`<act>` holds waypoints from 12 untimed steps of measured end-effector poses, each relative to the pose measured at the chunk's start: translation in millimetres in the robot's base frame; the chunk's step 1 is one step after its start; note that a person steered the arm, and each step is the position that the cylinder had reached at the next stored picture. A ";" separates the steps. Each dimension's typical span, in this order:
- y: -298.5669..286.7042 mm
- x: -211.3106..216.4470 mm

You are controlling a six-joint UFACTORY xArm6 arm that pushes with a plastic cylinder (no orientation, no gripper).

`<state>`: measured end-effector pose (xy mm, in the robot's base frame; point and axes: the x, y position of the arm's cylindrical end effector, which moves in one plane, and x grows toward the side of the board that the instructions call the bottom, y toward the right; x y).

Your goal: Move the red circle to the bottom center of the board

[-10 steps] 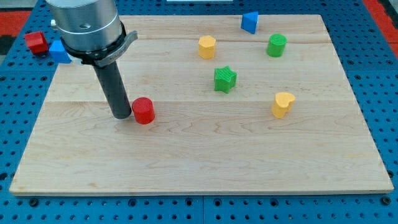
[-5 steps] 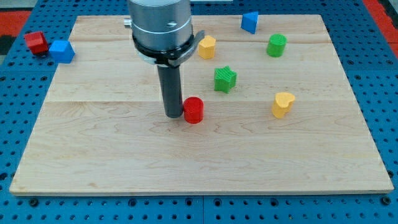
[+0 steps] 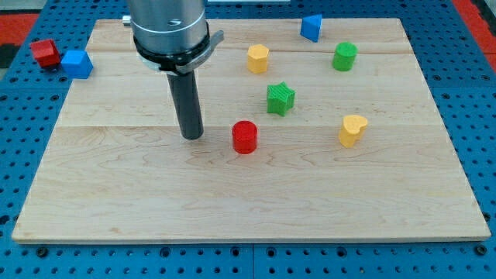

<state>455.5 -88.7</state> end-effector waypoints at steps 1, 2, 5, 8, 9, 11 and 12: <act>9.2 -1.1; 67.2 0.4; 148.2 -5.0; 121.2 -10.4; 108.0 -10.2; 108.4 -9.7; 138.0 -9.7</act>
<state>445.8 49.3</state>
